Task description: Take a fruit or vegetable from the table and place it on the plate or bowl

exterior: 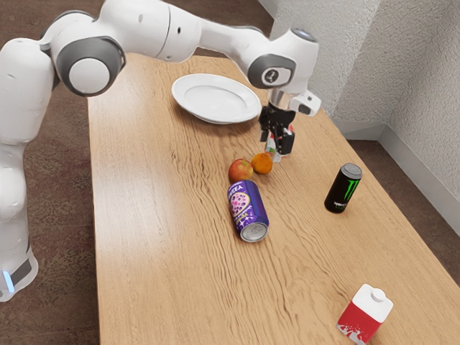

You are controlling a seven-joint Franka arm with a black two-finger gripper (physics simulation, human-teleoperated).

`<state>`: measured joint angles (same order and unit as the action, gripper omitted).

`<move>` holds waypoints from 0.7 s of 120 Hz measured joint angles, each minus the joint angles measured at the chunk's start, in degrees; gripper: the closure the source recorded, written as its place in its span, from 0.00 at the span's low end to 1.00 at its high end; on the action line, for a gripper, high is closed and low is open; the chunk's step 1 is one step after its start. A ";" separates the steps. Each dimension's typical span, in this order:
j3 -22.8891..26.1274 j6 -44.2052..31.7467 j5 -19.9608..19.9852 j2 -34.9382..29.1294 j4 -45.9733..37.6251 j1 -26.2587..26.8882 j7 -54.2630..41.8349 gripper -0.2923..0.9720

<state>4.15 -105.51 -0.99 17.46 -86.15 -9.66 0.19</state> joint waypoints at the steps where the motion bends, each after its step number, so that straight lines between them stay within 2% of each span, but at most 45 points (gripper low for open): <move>1: 0.01 -0.20 0.04 -0.01 -0.10 0.00 -0.01 0.23; 31: -1.05 -4.37 0.46 -1.25 -2.84 -0.33 -0.32 0.23; 84: -1.28 -5.27 0.45 -0.40 -4.24 -1.94 -0.61 0.23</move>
<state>2.88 -110.78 -0.55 17.05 -90.40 -11.60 -0.42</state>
